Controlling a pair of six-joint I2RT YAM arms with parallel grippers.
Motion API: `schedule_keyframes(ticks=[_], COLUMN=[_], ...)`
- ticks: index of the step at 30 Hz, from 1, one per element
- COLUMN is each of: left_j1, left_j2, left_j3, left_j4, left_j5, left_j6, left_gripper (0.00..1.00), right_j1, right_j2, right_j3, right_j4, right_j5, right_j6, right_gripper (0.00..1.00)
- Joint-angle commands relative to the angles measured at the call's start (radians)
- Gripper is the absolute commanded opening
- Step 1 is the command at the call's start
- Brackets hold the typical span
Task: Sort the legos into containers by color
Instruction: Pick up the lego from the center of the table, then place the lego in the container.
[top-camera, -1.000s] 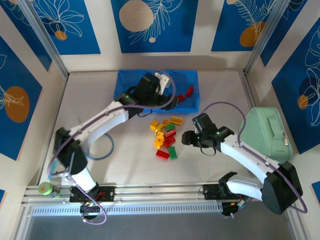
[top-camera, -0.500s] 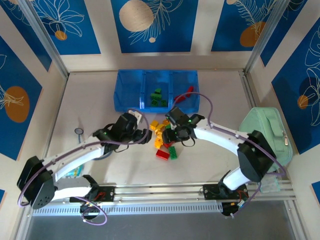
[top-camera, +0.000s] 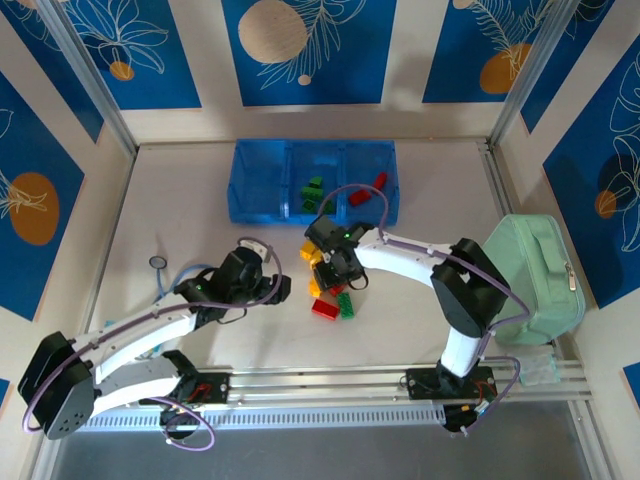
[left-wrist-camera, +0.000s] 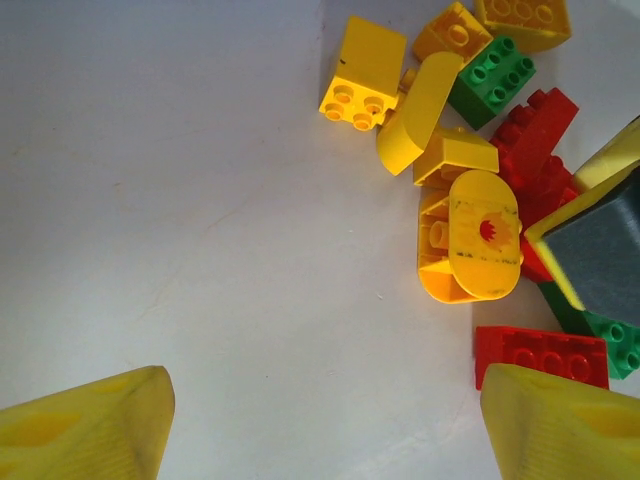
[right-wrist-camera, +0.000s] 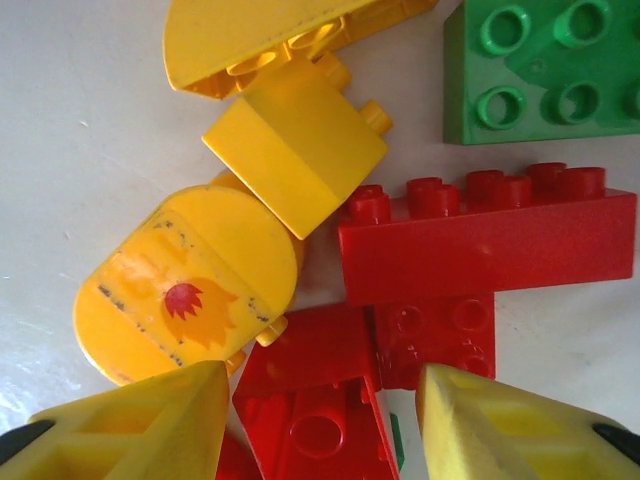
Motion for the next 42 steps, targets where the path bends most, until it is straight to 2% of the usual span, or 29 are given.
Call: schedule_keyframes(ticks=[1, 5, 11, 16, 21, 25, 33, 42], left_j1=[-0.001, -0.001, -0.002, -0.001, -0.005, -0.019, -0.094, -0.202], left_j2=[-0.012, -0.004, -0.013, -0.012, -0.011, -0.024, -0.069, -0.081], left_j3=[-0.016, -0.016, -0.017, -0.027, -0.032, -0.035, -0.063, -0.102], left_j4=[0.033, 0.039, 0.032, 0.043, 0.050, 0.038, -0.011, -0.011], left_j5=[-0.011, -0.003, -0.015, 0.002, 0.016, 0.006, -0.037, -0.069], left_j6=[-0.021, -0.025, -0.022, -0.018, -0.026, -0.026, -0.054, -0.118], left_gripper=[0.80, 0.80, 0.80, 0.80, 0.80, 0.79, 0.79, 0.79], right_j1=[0.020, 0.039, 0.052, 0.022, -0.083, -0.208, -0.421, -0.509], right_j2=[0.034, 0.059, 0.022, -0.061, -0.121, -0.109, 0.076, 0.299], right_j3=[0.030, 0.041, 0.038, 0.053, 0.124, 0.217, 0.457, 0.701], right_j4=[-0.058, -0.072, -0.086, -0.087, -0.114, -0.149, -0.160, -0.229], right_j5=[0.047, 0.072, 0.102, 0.089, 0.073, 0.065, -0.015, -0.009], right_j6=[-0.010, 0.000, 0.018, 0.005, -0.024, -0.038, -0.086, -0.123], right_gripper=[0.50, 0.44, 0.28, 0.27, 0.27, 0.27, 0.27, 0.28])
